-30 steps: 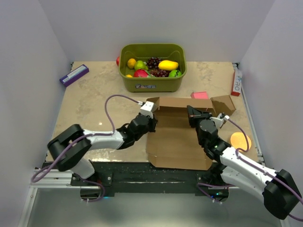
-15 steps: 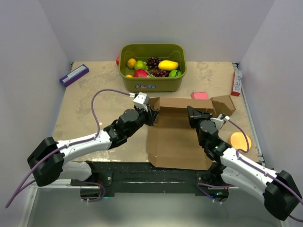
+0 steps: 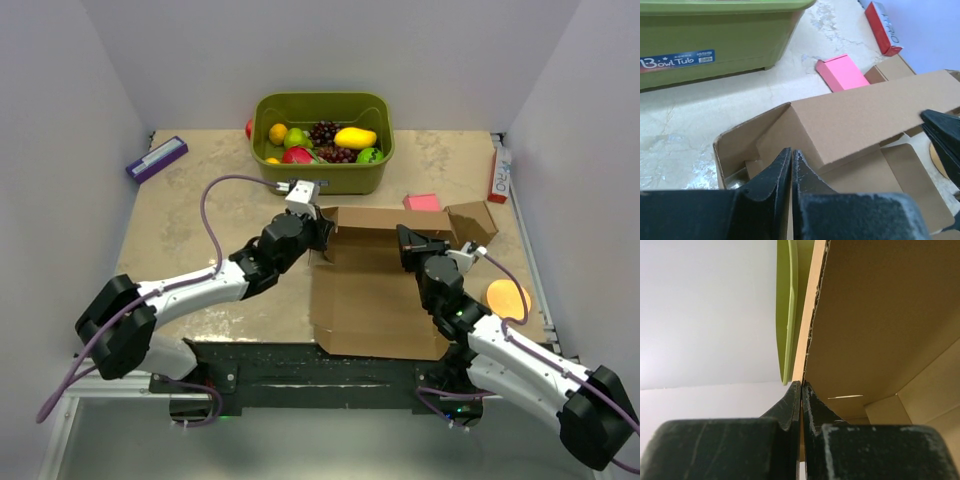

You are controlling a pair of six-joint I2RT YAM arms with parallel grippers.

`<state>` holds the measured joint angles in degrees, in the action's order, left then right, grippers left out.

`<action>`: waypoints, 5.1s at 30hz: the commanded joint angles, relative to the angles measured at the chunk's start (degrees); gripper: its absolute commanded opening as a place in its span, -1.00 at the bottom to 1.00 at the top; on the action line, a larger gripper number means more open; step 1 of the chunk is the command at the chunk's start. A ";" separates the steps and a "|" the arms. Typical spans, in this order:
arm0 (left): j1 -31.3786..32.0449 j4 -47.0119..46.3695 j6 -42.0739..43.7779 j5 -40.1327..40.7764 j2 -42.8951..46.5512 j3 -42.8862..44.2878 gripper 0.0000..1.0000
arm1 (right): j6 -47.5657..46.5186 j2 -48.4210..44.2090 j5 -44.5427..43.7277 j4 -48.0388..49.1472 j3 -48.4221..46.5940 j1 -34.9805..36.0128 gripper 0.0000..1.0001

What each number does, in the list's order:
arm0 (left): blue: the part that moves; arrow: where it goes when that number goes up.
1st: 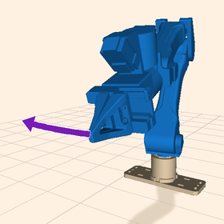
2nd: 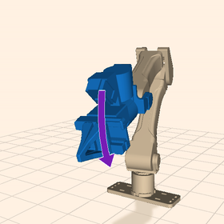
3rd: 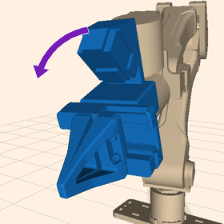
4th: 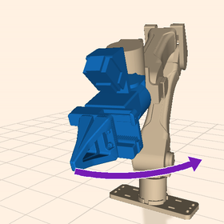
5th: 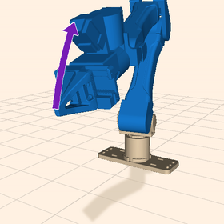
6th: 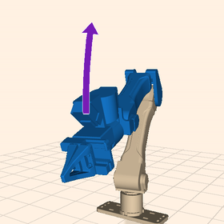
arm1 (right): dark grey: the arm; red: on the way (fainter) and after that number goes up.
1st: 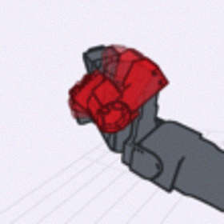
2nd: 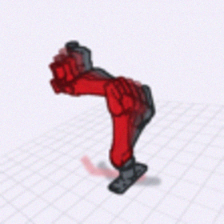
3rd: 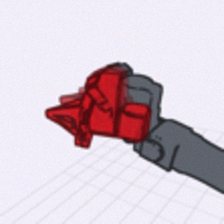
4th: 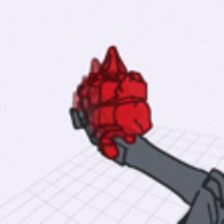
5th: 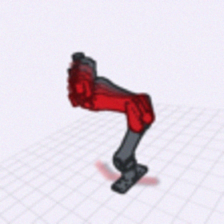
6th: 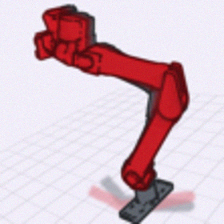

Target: Fold the paper box

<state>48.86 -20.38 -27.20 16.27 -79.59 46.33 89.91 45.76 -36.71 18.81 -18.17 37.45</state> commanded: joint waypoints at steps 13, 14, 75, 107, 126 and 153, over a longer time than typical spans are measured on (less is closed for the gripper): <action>1.23 -2.28 1.80 -1.24 -7.86 6.15 -0.85 | -1.05 -0.32 -2.40 -2.02 0.60 -0.10 -1.00; 1.32 -2.99 1.80 -1.68 -7.86 5.80 -0.85 | -1.14 -0.58 -2.75 -2.19 0.60 -0.10 -1.00; -1.49 -12.31 20.26 -21.98 -6.10 -7.21 0.10 | -0.61 -7.26 -1.79 -5.71 8.95 -0.01 -1.00; -15.46 -0.71 5.85 -0.62 2.63 -3.89 0.34 | -0.52 -9.02 -1.44 -6.77 9.21 -0.01 -1.00; -12.48 -16.53 11.55 -21.53 -11.11 -3.96 0.36 | -0.08 -5.59 -0.56 -3.96 9.91 0.08 -1.00; -2.89 -21.19 11.38 -22.17 -7.07 -9.50 0.32 | -0.08 -1.72 0.32 -1.58 10.18 0.08 -1.00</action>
<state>43.79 -35.44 -12.84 -2.74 -87.83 36.51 90.87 42.50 -39.64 23.90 -10.00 36.32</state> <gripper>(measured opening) 0.654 0.010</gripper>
